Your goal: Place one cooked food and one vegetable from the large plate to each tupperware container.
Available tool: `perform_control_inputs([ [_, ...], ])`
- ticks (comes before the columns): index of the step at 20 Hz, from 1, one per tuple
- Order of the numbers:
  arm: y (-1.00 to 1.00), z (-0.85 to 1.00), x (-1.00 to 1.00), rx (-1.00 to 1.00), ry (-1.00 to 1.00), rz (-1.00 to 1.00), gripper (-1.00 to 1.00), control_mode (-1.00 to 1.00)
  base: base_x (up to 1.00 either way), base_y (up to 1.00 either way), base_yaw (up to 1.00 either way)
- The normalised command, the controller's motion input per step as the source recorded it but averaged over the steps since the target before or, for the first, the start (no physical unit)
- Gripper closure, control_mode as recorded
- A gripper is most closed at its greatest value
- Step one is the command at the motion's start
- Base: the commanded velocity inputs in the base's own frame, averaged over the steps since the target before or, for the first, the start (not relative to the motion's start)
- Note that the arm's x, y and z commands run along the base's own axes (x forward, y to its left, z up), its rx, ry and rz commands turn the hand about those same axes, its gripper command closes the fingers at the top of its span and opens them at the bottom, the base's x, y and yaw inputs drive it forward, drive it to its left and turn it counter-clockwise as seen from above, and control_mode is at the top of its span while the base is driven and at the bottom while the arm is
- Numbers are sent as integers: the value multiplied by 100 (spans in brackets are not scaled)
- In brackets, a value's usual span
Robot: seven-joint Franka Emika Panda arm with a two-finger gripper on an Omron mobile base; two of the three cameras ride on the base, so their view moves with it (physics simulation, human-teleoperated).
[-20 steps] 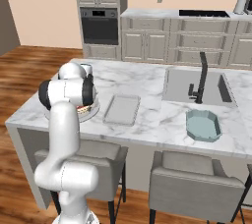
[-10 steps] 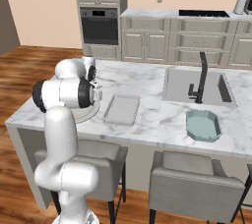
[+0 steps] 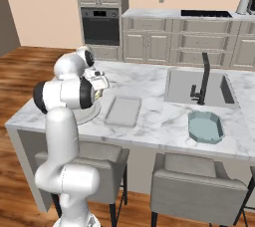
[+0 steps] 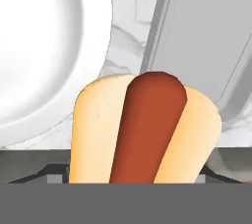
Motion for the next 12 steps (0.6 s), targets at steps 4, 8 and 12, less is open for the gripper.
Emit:
perform_control_inputs([
  [4,-100,-10,5,52,11,20,100,-100,0,0,0],
  [8,-100,-27,9,40,-9,3,100,-100,0,0,0],
  [12,-67,-27,-3,6,-23,3,100,-100,0,0,0],
])
